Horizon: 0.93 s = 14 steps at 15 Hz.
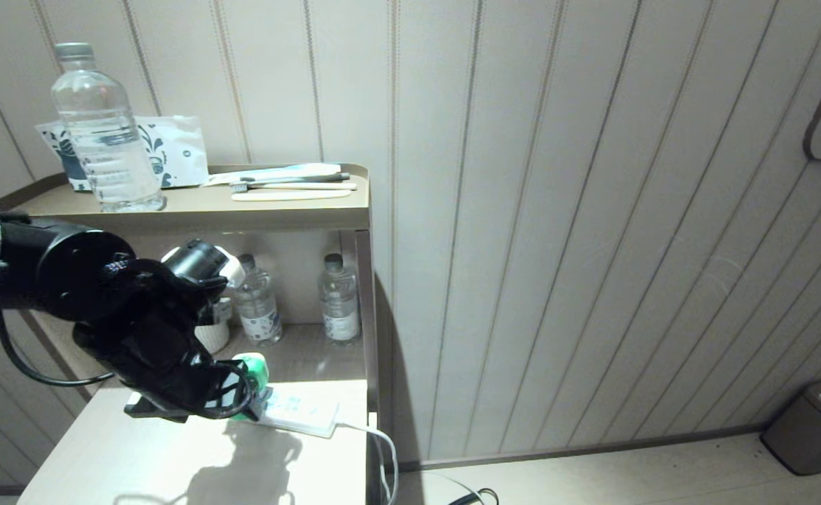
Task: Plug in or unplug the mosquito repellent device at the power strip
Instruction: Hold the socket with your right hand and unplug it with your left hand
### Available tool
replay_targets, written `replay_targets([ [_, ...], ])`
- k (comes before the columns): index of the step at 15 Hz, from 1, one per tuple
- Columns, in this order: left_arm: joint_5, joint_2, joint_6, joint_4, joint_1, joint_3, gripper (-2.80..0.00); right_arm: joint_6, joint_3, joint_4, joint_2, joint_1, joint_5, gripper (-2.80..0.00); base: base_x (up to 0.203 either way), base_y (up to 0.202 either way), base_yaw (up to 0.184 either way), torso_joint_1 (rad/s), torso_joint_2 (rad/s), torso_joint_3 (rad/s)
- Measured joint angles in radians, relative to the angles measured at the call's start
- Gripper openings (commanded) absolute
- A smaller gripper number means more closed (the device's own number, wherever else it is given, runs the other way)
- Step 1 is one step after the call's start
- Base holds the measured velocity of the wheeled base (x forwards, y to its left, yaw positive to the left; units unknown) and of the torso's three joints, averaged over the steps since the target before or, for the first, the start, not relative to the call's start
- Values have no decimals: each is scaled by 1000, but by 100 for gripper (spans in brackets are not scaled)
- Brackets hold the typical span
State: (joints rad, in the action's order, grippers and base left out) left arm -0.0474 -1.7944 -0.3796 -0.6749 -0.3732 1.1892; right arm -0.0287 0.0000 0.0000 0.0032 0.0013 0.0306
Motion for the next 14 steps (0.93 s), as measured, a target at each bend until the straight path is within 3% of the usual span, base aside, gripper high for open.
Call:
replay_targets([
  [7, -5, -193, 1, -12, 8, 180, 0, 0, 0, 0, 0, 0, 0, -280, 0, 0, 0, 0, 0, 0],
  [14, -8, -305, 16, -32, 69, 304, 0, 0, 0, 0, 0, 0, 0, -280, 0, 0, 0, 0, 0, 0],
])
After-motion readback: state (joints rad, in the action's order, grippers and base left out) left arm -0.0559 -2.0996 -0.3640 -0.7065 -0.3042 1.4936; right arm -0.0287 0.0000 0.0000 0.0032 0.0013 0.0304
